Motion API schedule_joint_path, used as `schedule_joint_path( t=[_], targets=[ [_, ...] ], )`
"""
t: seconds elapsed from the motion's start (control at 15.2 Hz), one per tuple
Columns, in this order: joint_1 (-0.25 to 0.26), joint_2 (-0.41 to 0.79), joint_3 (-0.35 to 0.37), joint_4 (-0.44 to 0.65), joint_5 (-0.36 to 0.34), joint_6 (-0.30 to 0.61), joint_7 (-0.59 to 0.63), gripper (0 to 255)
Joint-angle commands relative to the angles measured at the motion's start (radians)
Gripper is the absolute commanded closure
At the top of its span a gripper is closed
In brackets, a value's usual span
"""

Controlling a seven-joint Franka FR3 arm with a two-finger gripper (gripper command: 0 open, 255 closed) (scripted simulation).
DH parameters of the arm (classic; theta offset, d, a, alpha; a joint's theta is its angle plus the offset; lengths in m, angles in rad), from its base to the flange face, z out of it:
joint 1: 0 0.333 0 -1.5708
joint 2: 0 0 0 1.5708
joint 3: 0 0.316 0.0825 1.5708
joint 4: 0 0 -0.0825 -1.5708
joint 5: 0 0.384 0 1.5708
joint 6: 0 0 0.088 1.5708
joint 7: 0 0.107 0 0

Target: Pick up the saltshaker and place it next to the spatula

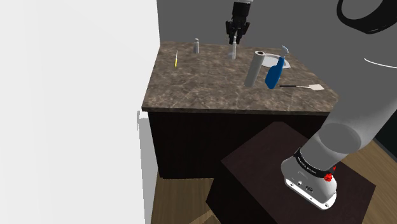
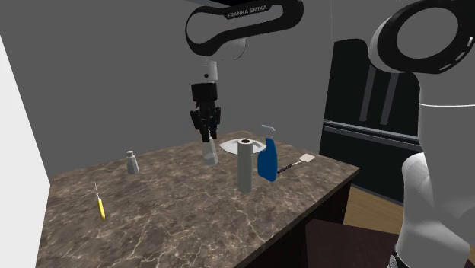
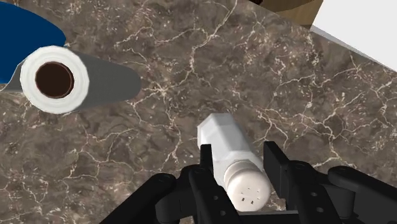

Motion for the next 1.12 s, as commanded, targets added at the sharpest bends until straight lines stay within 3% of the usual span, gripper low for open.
schedule_joint_path(
  t=[0.0,0.53,1.06],
  targets=[
    [-0.012,-0.004,-0.009,0.004,-0.001,-0.010,-0.020,255],
    [-0.118,-0.006,-0.083,0.002,-0.012,-0.022,-0.198,255],
    [-0.232,0.058,-0.154,0.088,-0.008,-0.055,-0.379,255]
  ],
)
